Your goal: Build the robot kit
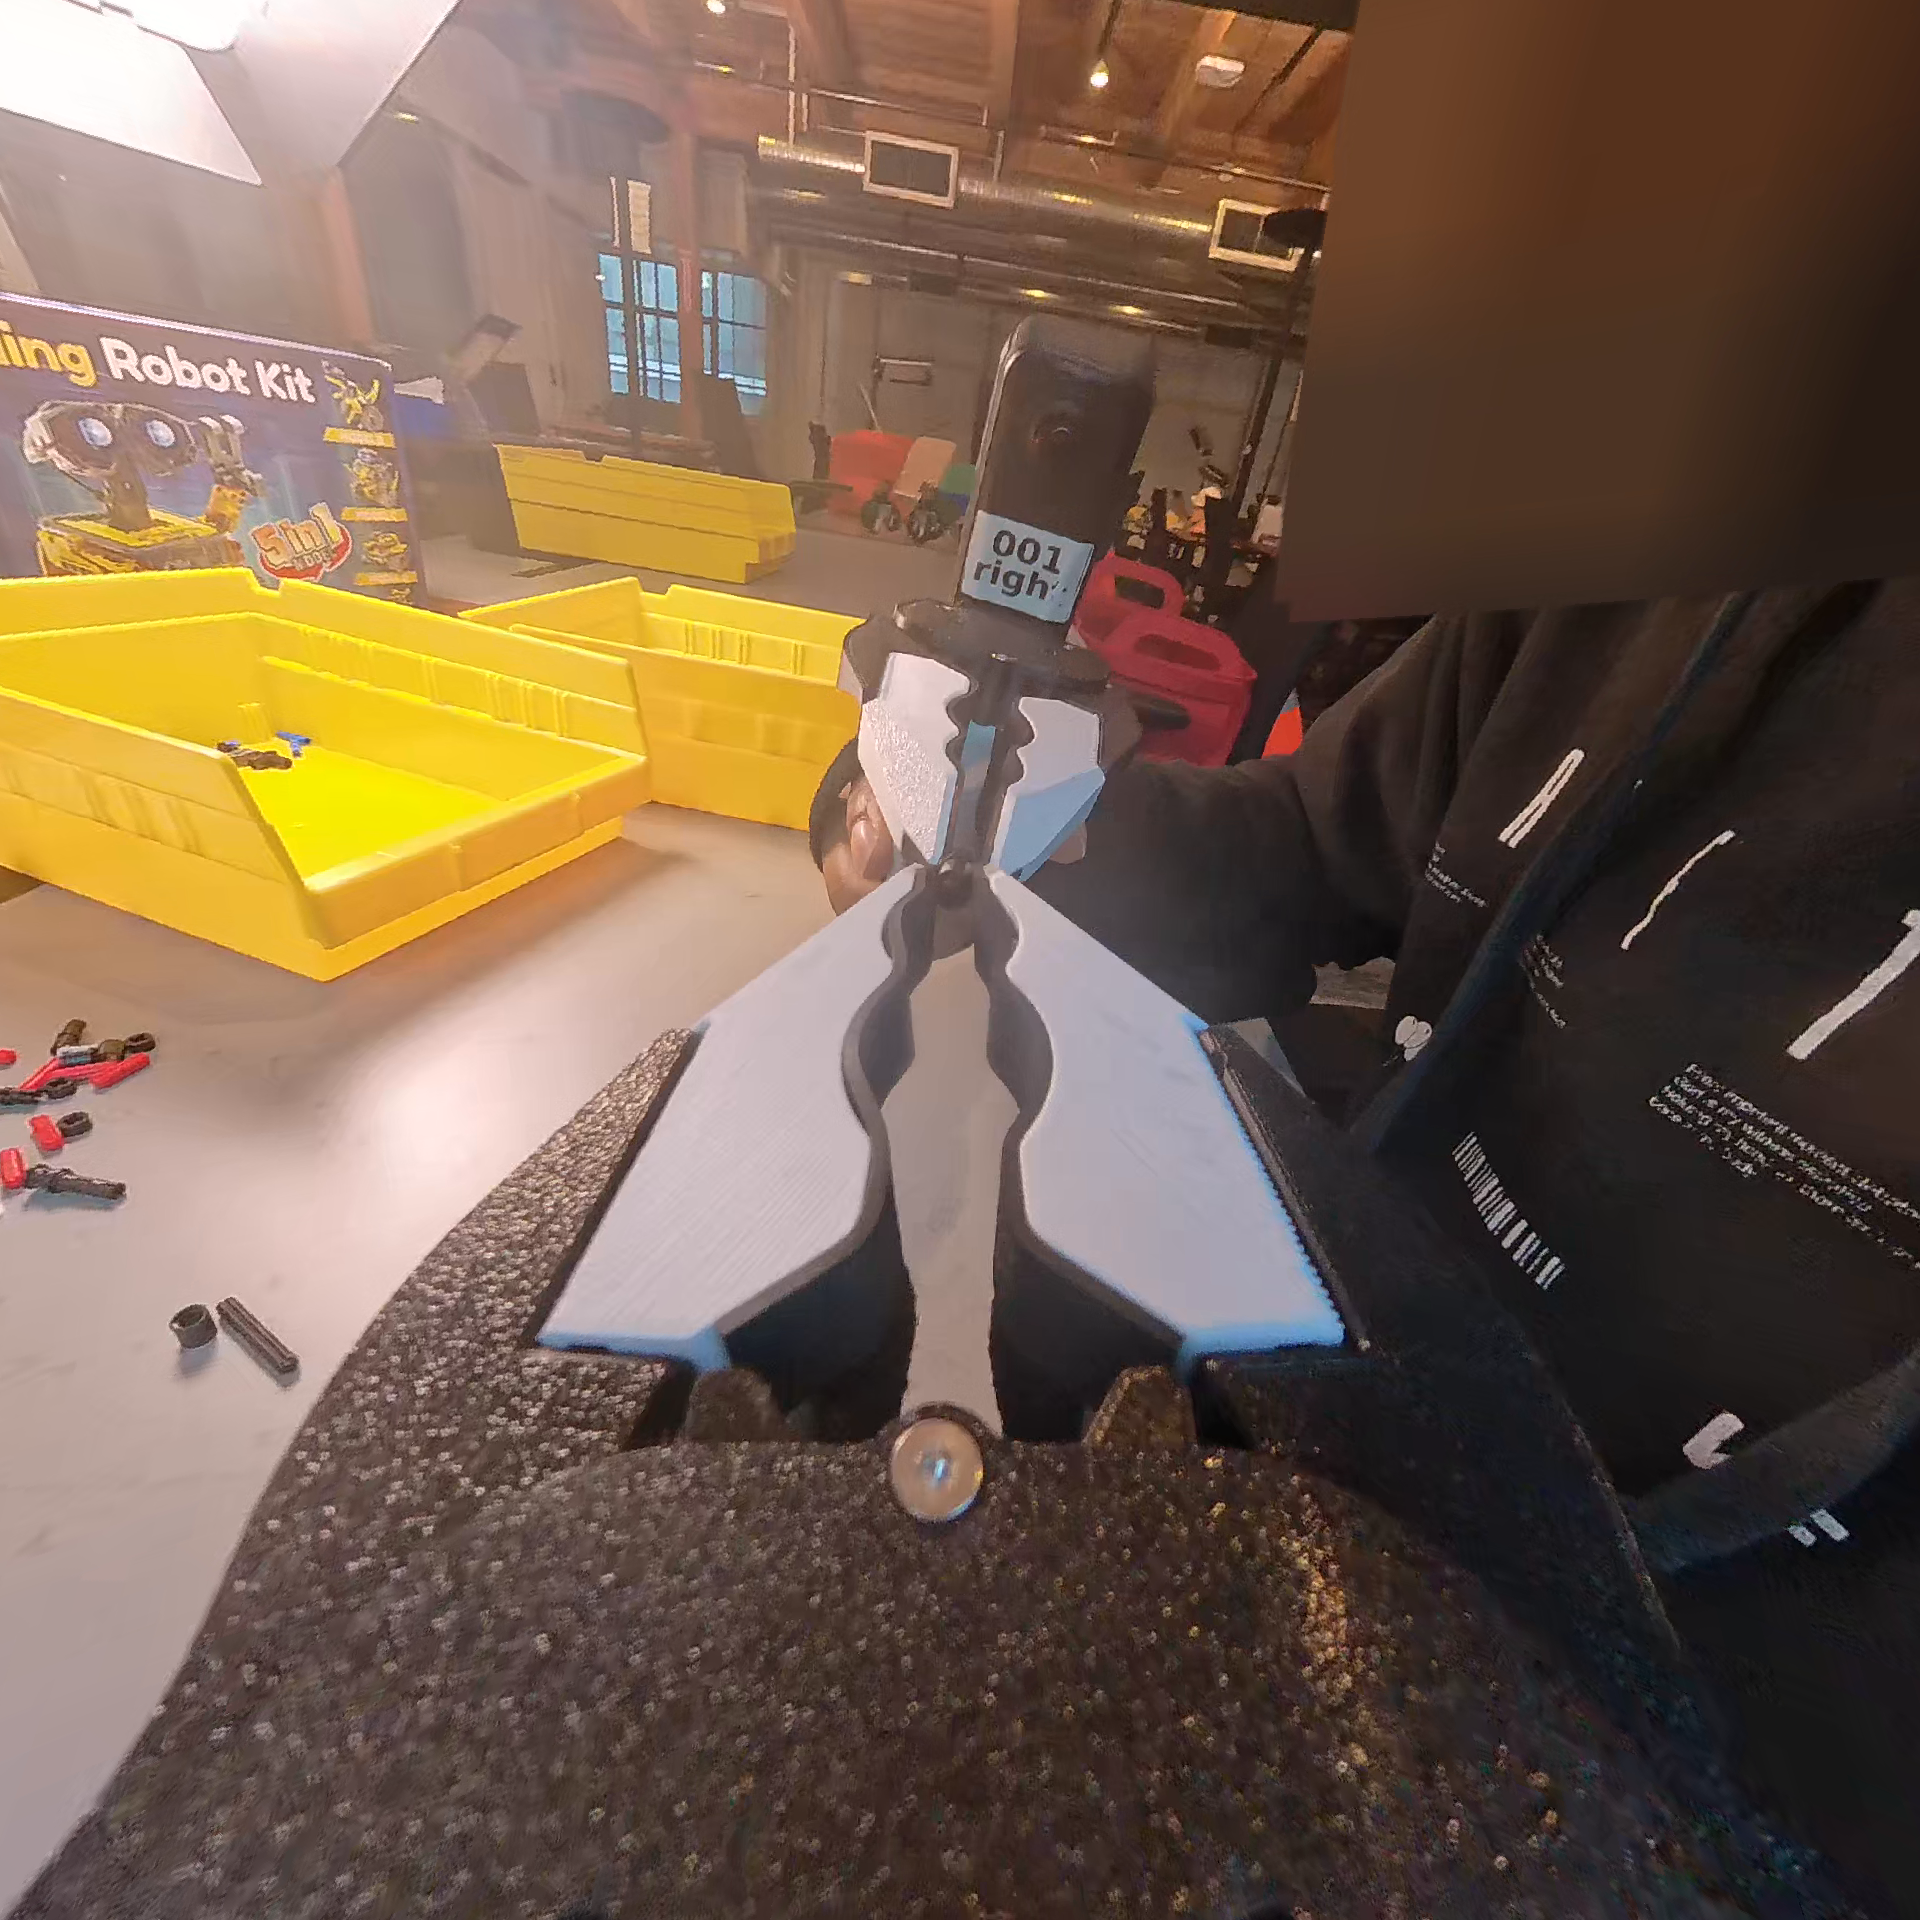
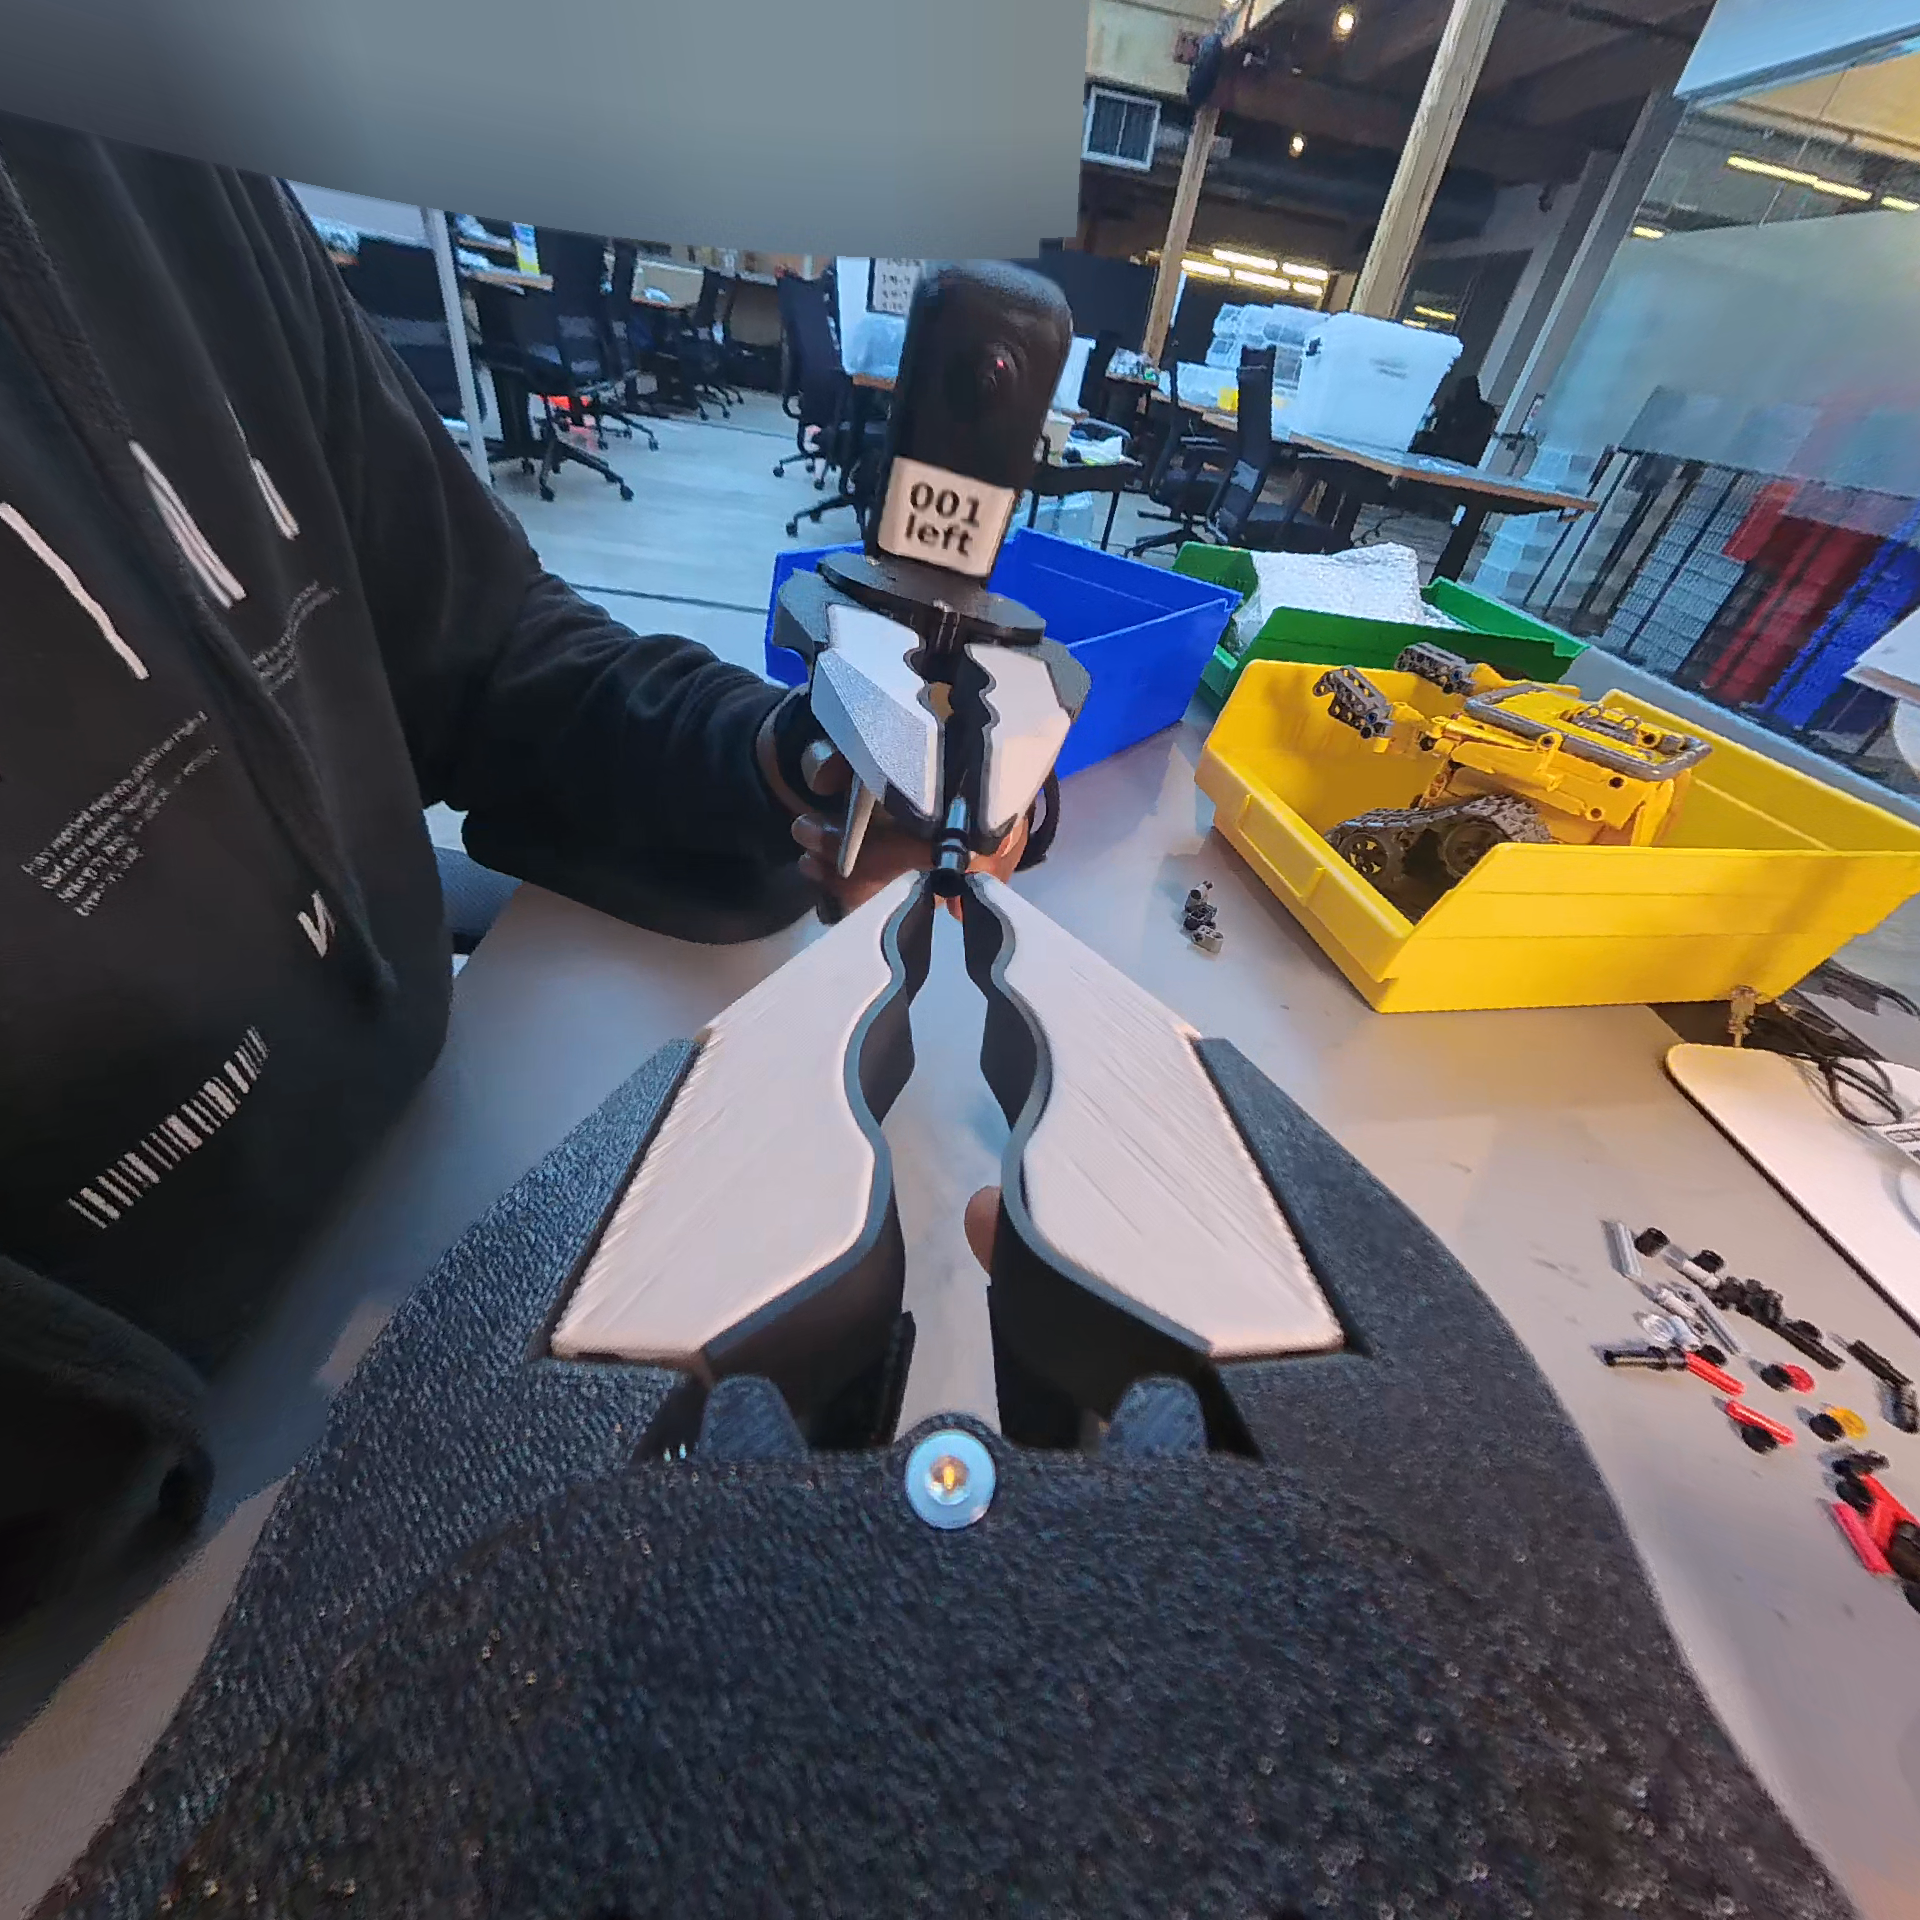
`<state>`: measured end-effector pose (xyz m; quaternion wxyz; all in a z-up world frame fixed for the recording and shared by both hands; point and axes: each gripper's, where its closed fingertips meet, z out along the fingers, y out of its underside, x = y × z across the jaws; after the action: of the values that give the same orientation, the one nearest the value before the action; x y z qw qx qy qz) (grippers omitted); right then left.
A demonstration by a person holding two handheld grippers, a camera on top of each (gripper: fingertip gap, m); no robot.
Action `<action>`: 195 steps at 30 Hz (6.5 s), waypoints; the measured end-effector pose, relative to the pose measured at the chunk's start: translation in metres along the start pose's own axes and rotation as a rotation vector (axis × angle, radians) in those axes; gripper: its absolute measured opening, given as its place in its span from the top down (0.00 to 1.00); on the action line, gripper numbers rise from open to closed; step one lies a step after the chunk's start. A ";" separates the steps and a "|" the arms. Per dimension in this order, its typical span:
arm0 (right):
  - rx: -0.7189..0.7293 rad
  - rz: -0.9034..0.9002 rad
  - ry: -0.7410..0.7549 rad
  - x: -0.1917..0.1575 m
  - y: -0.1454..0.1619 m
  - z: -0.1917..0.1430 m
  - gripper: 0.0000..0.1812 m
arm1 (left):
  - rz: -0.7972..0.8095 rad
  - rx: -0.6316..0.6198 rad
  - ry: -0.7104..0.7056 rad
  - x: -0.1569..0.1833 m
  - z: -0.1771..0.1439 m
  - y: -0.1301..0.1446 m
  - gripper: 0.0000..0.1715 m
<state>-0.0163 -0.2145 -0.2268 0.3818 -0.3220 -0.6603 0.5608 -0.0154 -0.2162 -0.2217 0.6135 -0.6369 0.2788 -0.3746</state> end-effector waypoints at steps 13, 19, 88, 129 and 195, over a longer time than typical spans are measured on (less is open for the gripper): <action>-0.006 -0.033 0.016 -0.001 -0.001 -0.001 0.97 | 0.038 -0.064 -0.003 0.002 0.004 0.013 0.97; -0.014 -0.020 -0.005 -0.004 0.000 -0.002 0.97 | 0.023 -0.056 0.011 0.003 0.005 0.014 0.97; 0.004 -0.026 0.194 0.040 0.024 -0.004 0.96 | 0.085 0.164 -0.509 -0.095 -0.051 -0.013 1.00; 0.034 -0.272 0.101 0.005 0.005 0.002 0.96 | -0.418 0.044 0.187 -0.005 0.000 0.014 0.94; -0.113 -0.019 0.056 0.030 0.050 0.001 0.93 | -0.110 -0.131 -0.038 -0.030 -0.006 0.034 0.97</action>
<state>-0.0322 -0.1816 -0.2717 0.3868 -0.3523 -0.6831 0.5095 -0.0335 -0.1982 -0.2600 0.5539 -0.6970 0.2556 -0.3768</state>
